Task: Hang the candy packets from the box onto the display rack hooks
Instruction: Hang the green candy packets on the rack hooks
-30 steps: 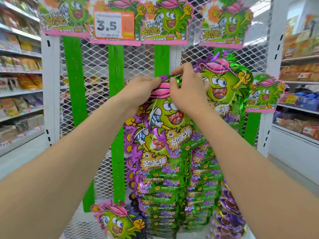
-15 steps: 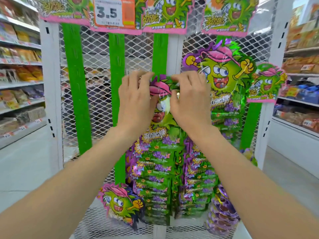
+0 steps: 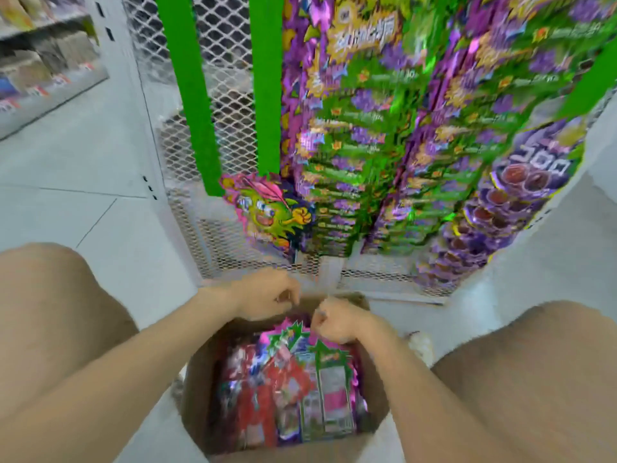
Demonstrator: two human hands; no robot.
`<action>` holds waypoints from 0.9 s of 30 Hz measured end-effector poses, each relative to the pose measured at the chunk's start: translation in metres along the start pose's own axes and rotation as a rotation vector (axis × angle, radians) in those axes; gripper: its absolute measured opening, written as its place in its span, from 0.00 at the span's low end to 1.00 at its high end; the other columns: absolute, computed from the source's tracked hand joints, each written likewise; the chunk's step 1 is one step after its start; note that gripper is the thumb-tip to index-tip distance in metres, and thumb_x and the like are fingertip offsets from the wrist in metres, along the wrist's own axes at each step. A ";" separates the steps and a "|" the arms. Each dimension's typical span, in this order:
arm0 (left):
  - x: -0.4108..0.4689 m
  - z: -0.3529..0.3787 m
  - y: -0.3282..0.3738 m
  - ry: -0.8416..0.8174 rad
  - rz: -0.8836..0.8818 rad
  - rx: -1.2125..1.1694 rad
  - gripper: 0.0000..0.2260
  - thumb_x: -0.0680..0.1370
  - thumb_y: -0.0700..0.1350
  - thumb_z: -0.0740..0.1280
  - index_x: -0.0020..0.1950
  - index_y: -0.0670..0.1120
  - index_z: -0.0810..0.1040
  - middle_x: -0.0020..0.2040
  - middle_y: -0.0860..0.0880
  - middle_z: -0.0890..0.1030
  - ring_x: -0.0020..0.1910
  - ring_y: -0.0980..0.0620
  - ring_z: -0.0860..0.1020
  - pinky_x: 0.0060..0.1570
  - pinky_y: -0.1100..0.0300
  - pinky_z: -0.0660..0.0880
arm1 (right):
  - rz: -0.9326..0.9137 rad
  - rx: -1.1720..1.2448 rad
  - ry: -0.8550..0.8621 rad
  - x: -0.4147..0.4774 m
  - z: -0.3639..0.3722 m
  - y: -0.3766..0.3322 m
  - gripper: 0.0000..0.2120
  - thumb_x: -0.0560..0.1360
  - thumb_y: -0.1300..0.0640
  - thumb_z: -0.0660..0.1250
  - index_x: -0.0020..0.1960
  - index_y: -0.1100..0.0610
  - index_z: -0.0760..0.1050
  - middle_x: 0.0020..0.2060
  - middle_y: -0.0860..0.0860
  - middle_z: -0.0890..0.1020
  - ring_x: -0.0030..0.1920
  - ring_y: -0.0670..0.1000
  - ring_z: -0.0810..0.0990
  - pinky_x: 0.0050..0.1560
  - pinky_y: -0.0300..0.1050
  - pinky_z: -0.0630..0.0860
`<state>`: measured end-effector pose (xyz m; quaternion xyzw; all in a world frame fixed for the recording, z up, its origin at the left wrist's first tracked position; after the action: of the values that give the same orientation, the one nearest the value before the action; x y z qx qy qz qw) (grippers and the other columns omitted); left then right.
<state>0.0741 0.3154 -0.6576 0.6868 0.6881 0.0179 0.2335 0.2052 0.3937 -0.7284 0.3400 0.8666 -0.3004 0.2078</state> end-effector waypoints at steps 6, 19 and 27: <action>-0.002 0.071 -0.036 -0.152 -0.113 -0.051 0.09 0.84 0.45 0.64 0.60 0.49 0.83 0.57 0.49 0.85 0.56 0.47 0.81 0.54 0.56 0.75 | 0.257 0.015 -0.028 0.041 0.080 0.065 0.18 0.75 0.59 0.71 0.64 0.63 0.77 0.60 0.62 0.82 0.63 0.62 0.81 0.58 0.50 0.78; -0.001 0.107 -0.059 -0.304 -0.256 -0.167 0.15 0.85 0.40 0.58 0.68 0.49 0.79 0.66 0.44 0.80 0.58 0.44 0.80 0.58 0.48 0.78 | 0.210 0.158 -0.017 0.063 0.092 0.072 0.18 0.70 0.61 0.72 0.29 0.53 0.66 0.29 0.51 0.70 0.37 0.54 0.72 0.41 0.46 0.72; -0.007 0.077 -0.015 -0.156 -0.426 -1.183 0.35 0.76 0.76 0.60 0.72 0.53 0.75 0.64 0.49 0.81 0.58 0.47 0.81 0.55 0.51 0.78 | -0.007 0.424 0.198 0.026 -0.017 -0.007 0.04 0.68 0.62 0.77 0.41 0.59 0.83 0.31 0.51 0.79 0.34 0.50 0.76 0.38 0.50 0.75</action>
<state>0.0860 0.2850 -0.7291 0.2887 0.6644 0.2983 0.6215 0.1798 0.4126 -0.7278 0.4009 0.8013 -0.4418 0.0448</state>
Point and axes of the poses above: each hand's wrist, its own x-axis towards the middle knuckle, its own z-axis out of the palm, y = z × x, the point moved 6 cm from there along x, towards the middle knuckle
